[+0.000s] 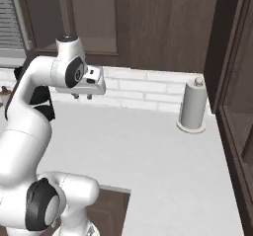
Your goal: Take a straw from the drawer in front and place it inside the glass cup on the dining counter.
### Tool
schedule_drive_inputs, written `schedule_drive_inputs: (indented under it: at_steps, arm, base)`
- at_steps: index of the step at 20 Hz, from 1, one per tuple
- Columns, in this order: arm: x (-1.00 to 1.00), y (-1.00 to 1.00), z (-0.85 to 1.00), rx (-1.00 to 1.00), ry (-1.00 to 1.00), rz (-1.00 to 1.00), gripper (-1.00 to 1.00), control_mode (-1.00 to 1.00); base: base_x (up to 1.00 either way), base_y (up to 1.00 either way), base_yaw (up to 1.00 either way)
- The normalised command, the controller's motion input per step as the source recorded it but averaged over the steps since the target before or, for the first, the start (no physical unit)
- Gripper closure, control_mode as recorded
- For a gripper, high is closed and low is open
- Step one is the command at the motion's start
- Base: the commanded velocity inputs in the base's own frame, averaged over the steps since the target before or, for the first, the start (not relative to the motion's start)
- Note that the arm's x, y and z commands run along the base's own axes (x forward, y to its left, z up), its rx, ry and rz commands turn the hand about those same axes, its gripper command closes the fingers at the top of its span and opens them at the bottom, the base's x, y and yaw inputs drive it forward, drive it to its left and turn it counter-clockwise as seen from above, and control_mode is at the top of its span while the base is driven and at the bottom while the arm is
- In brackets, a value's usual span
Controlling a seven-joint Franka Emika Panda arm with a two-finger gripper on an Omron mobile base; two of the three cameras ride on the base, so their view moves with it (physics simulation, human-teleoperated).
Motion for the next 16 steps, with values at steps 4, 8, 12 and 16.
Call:
schedule_drive_inputs:
  at_steps: [4, 8, 12, 16]
  arm:
    - [0.0, 0.0, 0.0, 0.0, 0.0, 0.0, -1.0, 1.0]
    - [0.0, 0.0, 0.0, 0.0, 0.0, 0.0, -1.0, 1.0]
    - [0.0, 0.0, 0.0, 0.0, 0.0, 0.0, -1.0, 1.0]
    - [0.0, 0.0, 0.0, 0.0, 0.0, 0.0, -1.0, 1.0]
  base:
    - [-0.6, 0.0, 0.0]
    - [-1.0, 0.19, 0.0]
    - [-0.43, 0.83, -0.21]
    - [-0.01, 1.0, -0.49]
